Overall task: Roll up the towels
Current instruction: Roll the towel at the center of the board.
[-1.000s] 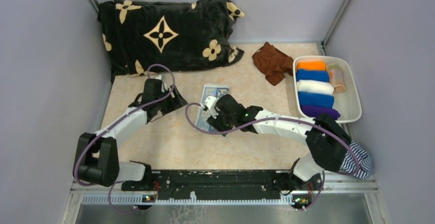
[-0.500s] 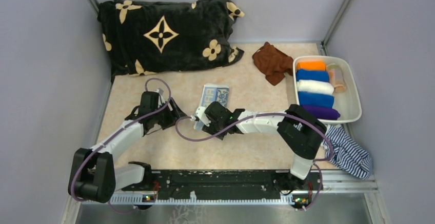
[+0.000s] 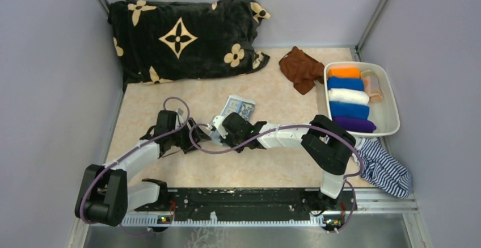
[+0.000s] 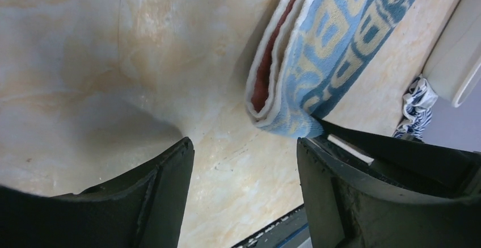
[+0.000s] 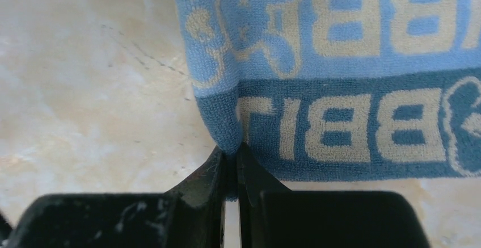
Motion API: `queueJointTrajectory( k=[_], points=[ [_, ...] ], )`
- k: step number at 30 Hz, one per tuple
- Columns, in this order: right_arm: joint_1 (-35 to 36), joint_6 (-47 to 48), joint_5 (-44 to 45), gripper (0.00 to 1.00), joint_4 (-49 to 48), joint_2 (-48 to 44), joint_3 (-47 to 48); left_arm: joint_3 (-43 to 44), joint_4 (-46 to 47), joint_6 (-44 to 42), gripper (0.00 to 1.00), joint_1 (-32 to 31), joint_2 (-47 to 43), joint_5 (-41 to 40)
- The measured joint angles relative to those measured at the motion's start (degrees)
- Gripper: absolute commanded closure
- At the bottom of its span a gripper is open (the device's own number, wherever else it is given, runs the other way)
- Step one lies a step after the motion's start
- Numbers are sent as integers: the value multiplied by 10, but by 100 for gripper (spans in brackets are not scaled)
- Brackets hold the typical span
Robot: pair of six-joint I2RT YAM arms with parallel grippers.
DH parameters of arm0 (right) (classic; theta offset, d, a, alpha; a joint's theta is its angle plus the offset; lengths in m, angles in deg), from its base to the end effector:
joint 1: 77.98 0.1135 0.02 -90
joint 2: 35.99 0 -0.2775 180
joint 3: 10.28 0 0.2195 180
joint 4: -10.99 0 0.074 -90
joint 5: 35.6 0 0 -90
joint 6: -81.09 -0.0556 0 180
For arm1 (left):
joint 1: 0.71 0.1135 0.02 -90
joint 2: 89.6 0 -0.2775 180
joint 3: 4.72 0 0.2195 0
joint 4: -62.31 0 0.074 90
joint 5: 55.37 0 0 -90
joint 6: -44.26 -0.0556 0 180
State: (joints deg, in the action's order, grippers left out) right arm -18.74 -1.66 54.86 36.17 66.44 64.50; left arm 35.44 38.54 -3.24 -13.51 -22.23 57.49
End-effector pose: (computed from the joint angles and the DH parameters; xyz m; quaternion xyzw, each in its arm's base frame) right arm 0.1806 0.3027 0.1794 -0.5186 0.7934 0.1363 0.2881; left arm 0.1778 -0.0626 0.1720 -0.1728 0.9100 -0.3174 0.2033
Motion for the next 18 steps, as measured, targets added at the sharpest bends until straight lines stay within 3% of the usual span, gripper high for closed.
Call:
queueJointTrajectory(
  k=[10,18],
  points=[
    [-9,-170,-166,100,-15,14,1,-20,4,51,35,-1,-86,6],
    [-25,-247,-212,100,-25,36,12,-27,-26,72,35,-6,-125,-19]
  ],
)
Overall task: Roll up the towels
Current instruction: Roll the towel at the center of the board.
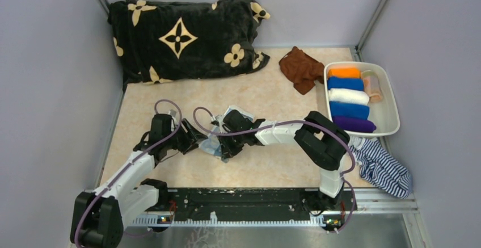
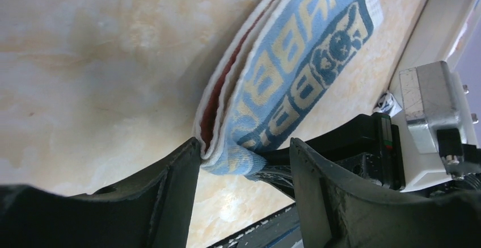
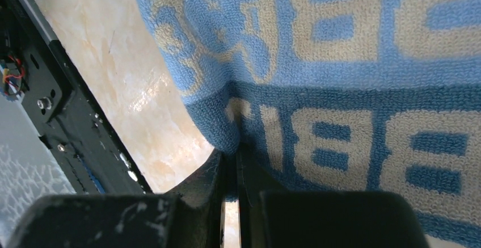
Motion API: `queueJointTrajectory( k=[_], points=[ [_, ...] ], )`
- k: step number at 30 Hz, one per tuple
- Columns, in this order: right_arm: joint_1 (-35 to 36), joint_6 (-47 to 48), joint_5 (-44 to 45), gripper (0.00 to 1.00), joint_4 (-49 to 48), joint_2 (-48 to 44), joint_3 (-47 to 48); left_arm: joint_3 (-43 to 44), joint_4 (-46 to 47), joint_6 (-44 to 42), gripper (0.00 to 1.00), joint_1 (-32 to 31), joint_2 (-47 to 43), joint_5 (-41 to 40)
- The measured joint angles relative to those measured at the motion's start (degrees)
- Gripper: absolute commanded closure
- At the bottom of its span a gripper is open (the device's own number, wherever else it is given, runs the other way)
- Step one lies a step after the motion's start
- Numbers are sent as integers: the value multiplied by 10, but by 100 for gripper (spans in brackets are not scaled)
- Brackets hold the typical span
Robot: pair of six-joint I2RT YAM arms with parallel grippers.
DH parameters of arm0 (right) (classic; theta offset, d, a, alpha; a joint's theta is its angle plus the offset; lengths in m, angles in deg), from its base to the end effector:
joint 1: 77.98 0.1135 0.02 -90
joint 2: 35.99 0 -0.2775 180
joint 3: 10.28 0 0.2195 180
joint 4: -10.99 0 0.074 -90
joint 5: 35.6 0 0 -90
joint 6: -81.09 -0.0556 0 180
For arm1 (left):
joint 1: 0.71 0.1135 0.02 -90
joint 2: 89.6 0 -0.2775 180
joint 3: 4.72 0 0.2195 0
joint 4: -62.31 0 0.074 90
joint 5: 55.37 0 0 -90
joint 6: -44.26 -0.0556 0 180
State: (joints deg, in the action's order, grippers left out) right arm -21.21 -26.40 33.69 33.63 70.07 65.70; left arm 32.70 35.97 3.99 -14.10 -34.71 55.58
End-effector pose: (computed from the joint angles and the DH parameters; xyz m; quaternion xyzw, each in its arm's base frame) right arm 0.1825 0.3144 0.1699 -0.3674 0.8586 0.3256 0.1479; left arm 0.1517 -0.0565 0.1874 -0.2143 0.8817 -0.3444 0.2411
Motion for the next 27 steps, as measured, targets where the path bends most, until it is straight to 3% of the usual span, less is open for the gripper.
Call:
queueJointTrajectory(
  k=[7,14,18,23,25,27],
  points=[
    [-4,-38,-2,100,-10,3,-1,-3,-48,4,35,0,-37,-49],
    [-4,-53,-3,100,-29,3,-9,-14,-43,17,44,-14,0,-53],
    [-4,-62,-5,100,-41,3,-14,-17,-28,22,57,-27,30,-55],
    [-4,-68,-6,100,-50,3,-17,-16,-4,22,81,-30,67,-77],
    [-4,-72,-8,100,-57,3,-21,-8,-1,20,80,-30,86,-82],
    [-5,-76,-13,100,-64,3,-24,5,-1,17,67,-30,103,-85]
  ],
)
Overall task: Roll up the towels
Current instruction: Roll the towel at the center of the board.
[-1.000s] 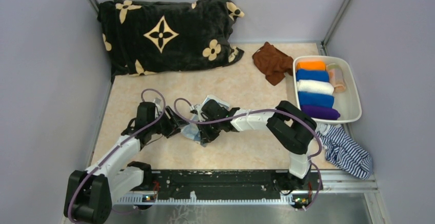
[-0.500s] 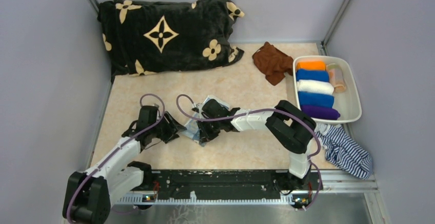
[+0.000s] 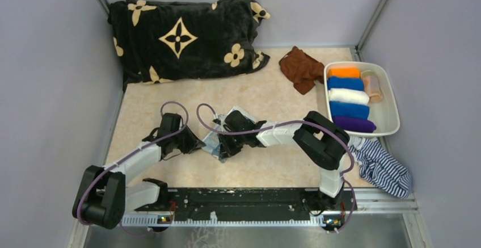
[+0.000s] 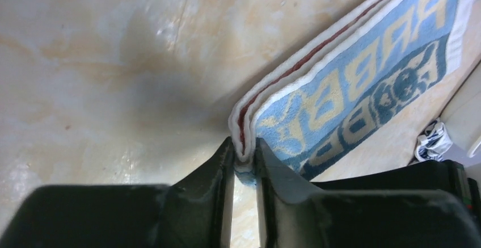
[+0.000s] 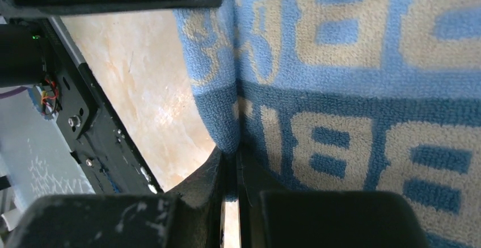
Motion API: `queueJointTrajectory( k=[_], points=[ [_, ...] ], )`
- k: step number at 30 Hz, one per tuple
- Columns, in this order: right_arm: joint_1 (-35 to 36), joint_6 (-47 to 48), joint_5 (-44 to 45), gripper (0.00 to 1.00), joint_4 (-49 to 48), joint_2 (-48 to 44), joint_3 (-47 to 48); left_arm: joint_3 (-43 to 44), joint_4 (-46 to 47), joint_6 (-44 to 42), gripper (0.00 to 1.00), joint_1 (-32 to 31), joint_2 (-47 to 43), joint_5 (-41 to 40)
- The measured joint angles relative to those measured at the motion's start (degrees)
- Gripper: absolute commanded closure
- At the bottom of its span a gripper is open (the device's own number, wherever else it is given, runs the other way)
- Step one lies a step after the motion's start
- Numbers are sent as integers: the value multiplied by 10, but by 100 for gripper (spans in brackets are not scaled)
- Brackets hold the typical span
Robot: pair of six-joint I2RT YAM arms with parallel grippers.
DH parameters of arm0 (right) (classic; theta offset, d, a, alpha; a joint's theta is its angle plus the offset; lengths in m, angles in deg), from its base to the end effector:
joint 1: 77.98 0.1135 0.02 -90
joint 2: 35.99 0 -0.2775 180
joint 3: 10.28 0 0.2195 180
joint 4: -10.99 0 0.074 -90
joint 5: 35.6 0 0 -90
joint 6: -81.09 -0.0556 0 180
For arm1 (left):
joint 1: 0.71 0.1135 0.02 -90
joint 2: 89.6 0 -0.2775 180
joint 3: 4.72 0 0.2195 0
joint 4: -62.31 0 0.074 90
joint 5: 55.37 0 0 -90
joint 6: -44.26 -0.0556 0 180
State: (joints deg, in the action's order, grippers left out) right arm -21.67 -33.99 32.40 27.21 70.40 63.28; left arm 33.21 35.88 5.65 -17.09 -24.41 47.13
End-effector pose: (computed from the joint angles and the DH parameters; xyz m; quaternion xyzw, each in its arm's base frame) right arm 0.1852 0.3153 0.1659 -0.3118 0.8677 0.3594 0.1438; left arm 0.1642 -0.0608 0.1615 -0.2518 0.9110 -0.2586 0.1995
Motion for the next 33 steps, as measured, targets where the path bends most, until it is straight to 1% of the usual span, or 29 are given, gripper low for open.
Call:
queueJointTrajectory(
  k=[1,2,4,7,13,18,22,27,33],
  points=[
    [-1,-1,-3,100,-3,0,-1,6,0,-2,57,0,4,-2],
    [-3,-4,-8,100,-8,0,-4,12,-1,-6,51,0,5,-3],
    [-5,-12,-21,100,-16,0,-10,21,-2,-12,44,0,1,-8],
    [-18,-32,-55,100,-37,2,-23,27,-8,-21,38,0,-21,-16],
    [-57,-85,-126,100,-90,18,-46,26,-43,-41,34,0,-90,-18],
    [-79,-125,-172,100,-134,33,-60,6,-58,-58,35,0,-159,-11],
    [-98,-154,-205,100,-162,47,-69,-24,-56,-62,37,0,-192,2],
    [-115,-172,-233,100,-182,61,-71,-67,-30,-58,37,0,-187,24],
    [-119,-181,-249,100,-192,70,-71,-78,32,-47,37,0,-135,56]
  ],
)
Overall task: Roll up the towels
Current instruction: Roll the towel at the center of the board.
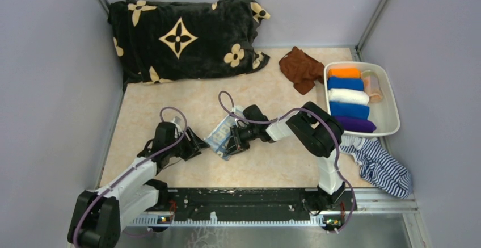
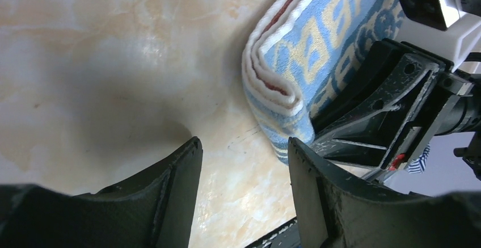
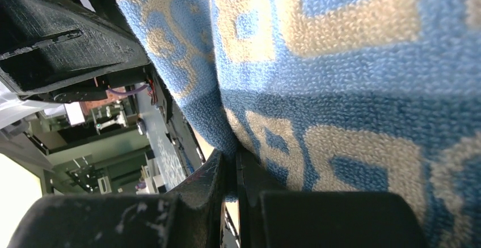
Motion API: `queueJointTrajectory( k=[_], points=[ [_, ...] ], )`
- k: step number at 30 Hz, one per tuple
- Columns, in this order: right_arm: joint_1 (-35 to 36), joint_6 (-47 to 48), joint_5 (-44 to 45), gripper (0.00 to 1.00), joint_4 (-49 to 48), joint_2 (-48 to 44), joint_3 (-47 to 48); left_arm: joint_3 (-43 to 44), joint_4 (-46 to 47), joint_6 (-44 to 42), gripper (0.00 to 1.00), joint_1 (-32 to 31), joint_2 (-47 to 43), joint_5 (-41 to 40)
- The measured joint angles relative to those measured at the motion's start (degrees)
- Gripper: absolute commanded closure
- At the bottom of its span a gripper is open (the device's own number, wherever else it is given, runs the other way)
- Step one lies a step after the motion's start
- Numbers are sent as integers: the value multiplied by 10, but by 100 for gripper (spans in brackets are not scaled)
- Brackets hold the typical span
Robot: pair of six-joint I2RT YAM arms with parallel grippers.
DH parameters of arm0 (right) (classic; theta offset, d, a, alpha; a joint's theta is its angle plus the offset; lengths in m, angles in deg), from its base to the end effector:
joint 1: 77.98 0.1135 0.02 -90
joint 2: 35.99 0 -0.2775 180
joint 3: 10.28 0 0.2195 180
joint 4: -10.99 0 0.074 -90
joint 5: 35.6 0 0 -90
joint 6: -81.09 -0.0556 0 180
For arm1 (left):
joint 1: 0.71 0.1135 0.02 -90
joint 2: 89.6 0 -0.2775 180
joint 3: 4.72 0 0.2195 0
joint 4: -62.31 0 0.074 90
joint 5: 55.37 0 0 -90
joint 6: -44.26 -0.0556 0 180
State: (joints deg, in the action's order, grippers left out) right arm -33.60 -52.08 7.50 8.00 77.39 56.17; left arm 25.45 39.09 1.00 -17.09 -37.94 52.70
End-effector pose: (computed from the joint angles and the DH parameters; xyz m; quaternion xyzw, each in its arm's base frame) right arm 0.2294 0.2813 0.1302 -0.1646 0.8426 0.5127 0.0058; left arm 0.1316 -0.0567 0.1615 -0.1803 0.8955 -0.3225 0.2481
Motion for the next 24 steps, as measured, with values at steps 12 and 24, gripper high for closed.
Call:
queueJointTrajectory(
  k=[12,24],
  points=[
    [0,19,-1,86,22,1,9,0,92,10,48,0,83,3],
    [30,154,132,65,219,-79,74,5,151,29,51,0,138,1]
  ],
)
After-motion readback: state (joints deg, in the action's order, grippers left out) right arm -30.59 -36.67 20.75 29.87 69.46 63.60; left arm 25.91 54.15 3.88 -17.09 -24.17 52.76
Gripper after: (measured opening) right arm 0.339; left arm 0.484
